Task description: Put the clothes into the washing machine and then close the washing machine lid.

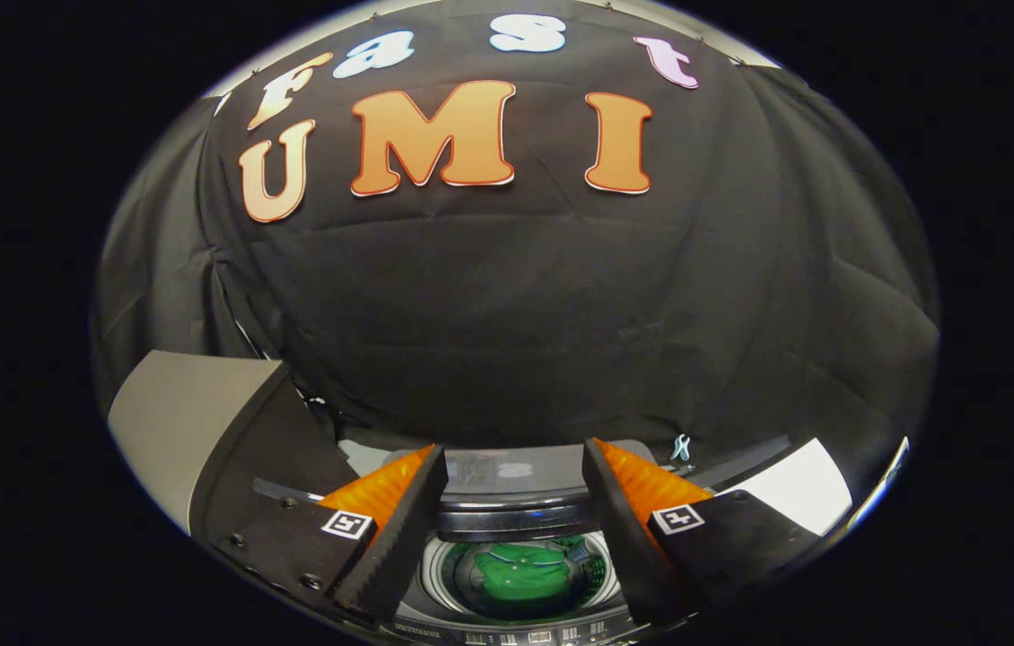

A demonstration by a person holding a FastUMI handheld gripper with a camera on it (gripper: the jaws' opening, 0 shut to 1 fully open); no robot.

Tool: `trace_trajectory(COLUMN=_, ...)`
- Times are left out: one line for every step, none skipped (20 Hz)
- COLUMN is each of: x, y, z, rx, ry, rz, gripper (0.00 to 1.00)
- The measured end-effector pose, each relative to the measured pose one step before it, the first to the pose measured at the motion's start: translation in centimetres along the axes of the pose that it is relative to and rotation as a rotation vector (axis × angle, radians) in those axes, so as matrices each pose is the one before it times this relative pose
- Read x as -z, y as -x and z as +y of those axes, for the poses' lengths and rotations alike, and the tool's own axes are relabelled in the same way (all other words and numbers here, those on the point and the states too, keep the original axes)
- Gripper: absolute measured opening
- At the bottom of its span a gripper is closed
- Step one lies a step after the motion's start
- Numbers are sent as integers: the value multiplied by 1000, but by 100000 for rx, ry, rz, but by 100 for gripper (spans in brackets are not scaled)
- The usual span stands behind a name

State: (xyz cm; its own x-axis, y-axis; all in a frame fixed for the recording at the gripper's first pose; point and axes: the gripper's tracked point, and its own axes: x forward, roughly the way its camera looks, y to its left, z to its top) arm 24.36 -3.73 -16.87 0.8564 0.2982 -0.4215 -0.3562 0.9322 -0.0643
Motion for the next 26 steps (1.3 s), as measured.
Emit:
trace_trajectory(x=1261, y=523, z=-319, rx=418, ry=-521, rz=2387, gripper=98)
trace_trajectory(x=1486, y=275, z=-308, rx=436, ry=-1293, rz=3281, gripper=98)
trace_trajectory(x=1176, y=342, z=-158, rx=-525, ry=-2110, rz=2516, gripper=98)
trace_trajectory(x=906, y=255, z=-269, rx=-107, ry=-2116, rz=1541, gripper=99)
trace_trajectory(x=347, y=233, z=-412, rx=684, ry=-1434, rz=752, gripper=99)
trace_trajectory(x=38, y=254, z=-648, rx=929, ry=-778, rz=-135, gripper=99)
trace_trajectory(x=-52, y=461, z=-611, rx=717, ry=-519, rz=-588, gripper=99)
trace_trajectory(x=-247, y=280, z=-627, rx=451, ry=-374, rz=-1041, gripper=99)
trace_trajectory(x=-484, y=811, z=-641, rx=621, ry=-190, rz=-1196, gripper=99)
trace_trajectory(x=-473, y=564, z=-710, rx=761, ry=-183, rz=-1143, gripper=99)
trace_trajectory(x=-342, y=603, z=-769, rx=646, ry=-370, rz=-1209, gripper=99)
trace_trajectory(x=-548, y=518, z=-738, rx=662, ry=-666, rz=-1394, gripper=99)
trace_trajectory(x=-386, y=616, z=-698, rx=648, ry=-671, rz=-999, gripper=99)
trace_trajectory(x=-459, y=555, z=-754, rx=746, ry=-806, rz=-1033, gripper=99)
trace_trajectory(x=-332, y=438, z=-663, rx=718, ry=-794, rz=-923, gripper=99)
trace_trajectory(x=-426, y=469, z=-697, rx=660, ry=-710, rz=-909, gripper=99)
trace_trajectory(x=-188, y=513, z=-634, rx=584, ry=-680, rz=-816, gripper=99)
trace_trajectory(x=-194, y=496, z=-713, rx=545, ry=-568, rz=-697, gripper=99)
trace_trajectory(x=-132, y=272, z=-561, rx=549, ry=-541, rz=-528, gripper=99)
trace_trajectory(x=-32, y=426, z=-601, rx=459, ry=-580, rz=-331, gripper=99)
trace_trajectory(x=28, y=444, z=-495, rx=315, ry=-316, rz=-244, gripper=99)
trace_trajectory(x=93, y=312, z=-398, rx=392, ry=-196, rz=-116, gripper=99)
trace_trajectory(x=45, y=383, z=-368, rx=401, ry=-140, rz=-49, gripper=98)
trace_trajectory(x=39, y=371, z=-371, rx=477, ry=-177, rz=-222, gripper=97)
trace_trajectory(x=-60, y=274, z=-281, rx=294, ry=-204, rz=-287, gripper=97)
trace_trajectory(x=-175, y=86, z=-167, rx=276, ry=-294, rz=-213, gripper=97)
